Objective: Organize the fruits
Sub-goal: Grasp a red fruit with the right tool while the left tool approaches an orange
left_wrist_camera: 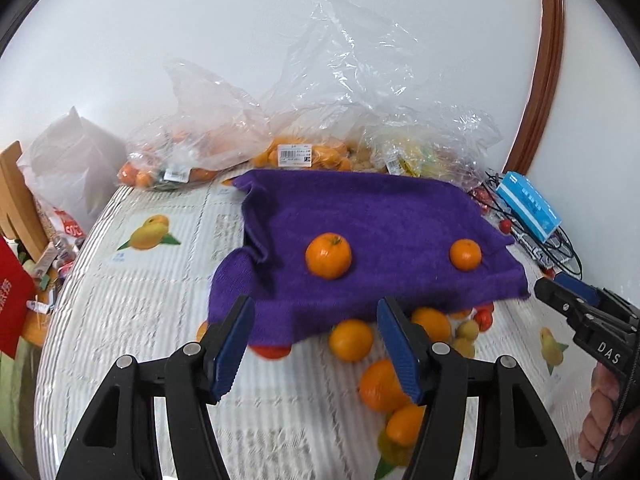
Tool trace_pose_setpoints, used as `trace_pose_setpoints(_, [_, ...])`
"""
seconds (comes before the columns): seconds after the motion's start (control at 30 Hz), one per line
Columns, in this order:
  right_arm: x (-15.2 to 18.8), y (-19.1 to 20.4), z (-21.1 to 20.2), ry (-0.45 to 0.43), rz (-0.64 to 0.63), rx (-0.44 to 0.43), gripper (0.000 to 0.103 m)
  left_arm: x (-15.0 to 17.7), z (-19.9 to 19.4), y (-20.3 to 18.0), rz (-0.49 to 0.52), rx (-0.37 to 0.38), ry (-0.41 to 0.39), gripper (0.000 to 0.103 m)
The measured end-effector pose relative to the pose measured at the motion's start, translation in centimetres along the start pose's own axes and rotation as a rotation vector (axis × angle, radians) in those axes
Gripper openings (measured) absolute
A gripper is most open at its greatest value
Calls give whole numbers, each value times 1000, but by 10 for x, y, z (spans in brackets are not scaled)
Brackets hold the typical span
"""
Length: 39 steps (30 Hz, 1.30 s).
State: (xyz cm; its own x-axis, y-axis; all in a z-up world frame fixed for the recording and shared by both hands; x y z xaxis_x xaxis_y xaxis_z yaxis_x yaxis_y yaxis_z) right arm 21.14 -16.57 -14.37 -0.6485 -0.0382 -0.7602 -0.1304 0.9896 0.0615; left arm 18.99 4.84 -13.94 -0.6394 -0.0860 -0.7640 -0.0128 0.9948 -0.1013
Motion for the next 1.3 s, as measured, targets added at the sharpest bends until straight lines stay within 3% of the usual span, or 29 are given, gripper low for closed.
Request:
trace_pose_setpoints(0.3, [17,2,-21,11,13,-3,50,21,-26,12,3,-31,-1,62])
trace_pose_setpoints(0.53, [31,7,-13,38,5,-10,45,36,-19,32,-53,-45,37,62])
trace_pose_setpoints(0.93, [42,5,29,91,-5,-10,30,48,8,40,-80,-30,93,62])
trace_pose_setpoints(1.3, [46,3,62,145,-24,-11,30,50,26,40,-87,-12,122,62])
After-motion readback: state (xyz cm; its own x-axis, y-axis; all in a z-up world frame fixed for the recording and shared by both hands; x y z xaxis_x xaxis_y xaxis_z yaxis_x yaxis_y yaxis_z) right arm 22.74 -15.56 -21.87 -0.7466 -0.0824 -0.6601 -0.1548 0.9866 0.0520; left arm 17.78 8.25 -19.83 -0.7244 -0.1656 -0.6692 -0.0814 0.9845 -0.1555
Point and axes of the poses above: each gripper's, at about its wrist camera, not at the fingertips, and z roughly the way its jaws point, y to its left, x to its underside, the point moved 6 cm from there along z, roughly the way its jaws point, and after that the axes turned 3 degrees about -y, right-handed, at the moved point
